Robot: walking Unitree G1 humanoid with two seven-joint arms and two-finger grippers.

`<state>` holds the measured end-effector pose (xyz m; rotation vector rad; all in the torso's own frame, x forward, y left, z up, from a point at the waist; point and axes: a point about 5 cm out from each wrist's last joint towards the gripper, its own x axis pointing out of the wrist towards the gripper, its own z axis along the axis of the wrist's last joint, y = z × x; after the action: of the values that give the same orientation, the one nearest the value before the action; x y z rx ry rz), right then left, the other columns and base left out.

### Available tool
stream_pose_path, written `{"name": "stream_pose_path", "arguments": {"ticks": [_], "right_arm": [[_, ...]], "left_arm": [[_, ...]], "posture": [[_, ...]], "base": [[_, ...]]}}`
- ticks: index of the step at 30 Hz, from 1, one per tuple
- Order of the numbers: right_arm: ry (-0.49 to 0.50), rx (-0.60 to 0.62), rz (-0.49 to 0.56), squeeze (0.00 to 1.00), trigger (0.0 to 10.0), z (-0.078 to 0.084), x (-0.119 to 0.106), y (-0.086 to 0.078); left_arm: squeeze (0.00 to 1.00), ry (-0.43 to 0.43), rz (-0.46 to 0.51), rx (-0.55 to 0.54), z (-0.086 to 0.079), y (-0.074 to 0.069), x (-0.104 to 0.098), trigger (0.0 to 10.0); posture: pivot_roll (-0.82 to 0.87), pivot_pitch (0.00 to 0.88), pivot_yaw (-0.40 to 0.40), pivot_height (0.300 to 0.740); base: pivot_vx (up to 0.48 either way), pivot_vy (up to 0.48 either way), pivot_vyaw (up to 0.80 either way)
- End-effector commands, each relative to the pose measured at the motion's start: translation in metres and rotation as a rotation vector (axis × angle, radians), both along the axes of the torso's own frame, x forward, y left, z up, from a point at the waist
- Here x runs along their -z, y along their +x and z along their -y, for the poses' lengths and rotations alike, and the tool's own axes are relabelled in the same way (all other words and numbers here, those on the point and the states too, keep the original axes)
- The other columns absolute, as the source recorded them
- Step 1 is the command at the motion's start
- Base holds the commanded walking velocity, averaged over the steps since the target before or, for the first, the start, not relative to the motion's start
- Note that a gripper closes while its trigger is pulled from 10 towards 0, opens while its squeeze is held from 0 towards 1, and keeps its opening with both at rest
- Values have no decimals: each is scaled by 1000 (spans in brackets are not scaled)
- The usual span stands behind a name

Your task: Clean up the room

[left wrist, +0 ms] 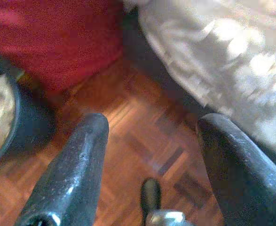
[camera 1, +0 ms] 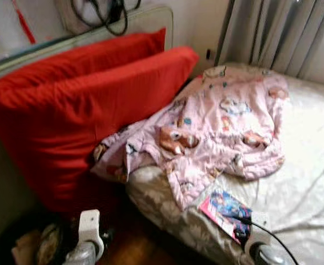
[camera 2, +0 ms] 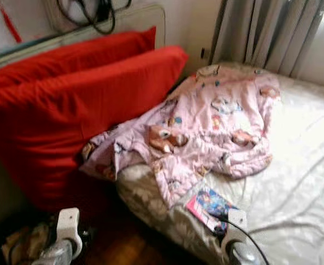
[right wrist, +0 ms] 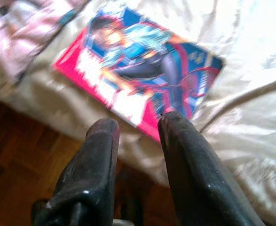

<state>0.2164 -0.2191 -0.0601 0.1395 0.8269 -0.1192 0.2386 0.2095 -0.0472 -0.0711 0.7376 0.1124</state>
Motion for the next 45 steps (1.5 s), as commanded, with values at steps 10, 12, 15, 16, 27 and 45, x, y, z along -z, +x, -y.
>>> {"name": "stream_pose_path", "arguments": {"ticks": [10, 12, 15, 16, 27, 45], "right_arm": [[0, 32, 30, 0, 10000, 6, -2, -1], [1, 32, 39, 0, 10000, 6, -2, 0], [-1, 31, 63, 0, 10000, 6, -3, 1], [-6, 15, 99, 0, 10000, 6, -6, 3], [-18, -51, 249, 0, 10000, 3, -14, 5], [42, 22, 369, 0, 10000, 14, -7, -30]], "left_arm": [[0, -7, 16, 5, 5, -1, 1, 10000], [0, -8, 25, 3, 5, -1, 1, 10000], [0, -3, 44, 6, 5, 0, 0, 10000], [0, 1, 79, 12, 5, 1, -2, 10000], [0, 52, 203, 40, 3, 0, -9, 10000], [0, 116, 703, 90, 10, 54, -85, 10000]], "posture": [[46, 2, -1, 740], [47, 2, -2, 740], [50, 3, -2, 740], [49, 5, 0, 740], [41, 19, 3, 740], [37, 59, -22, 740]], "base": [[157, 0, 0], [0, 0, 0], [0, 0, 0], [0, 0, 0], [0, 0, 0], [0, 0, 0]]}}
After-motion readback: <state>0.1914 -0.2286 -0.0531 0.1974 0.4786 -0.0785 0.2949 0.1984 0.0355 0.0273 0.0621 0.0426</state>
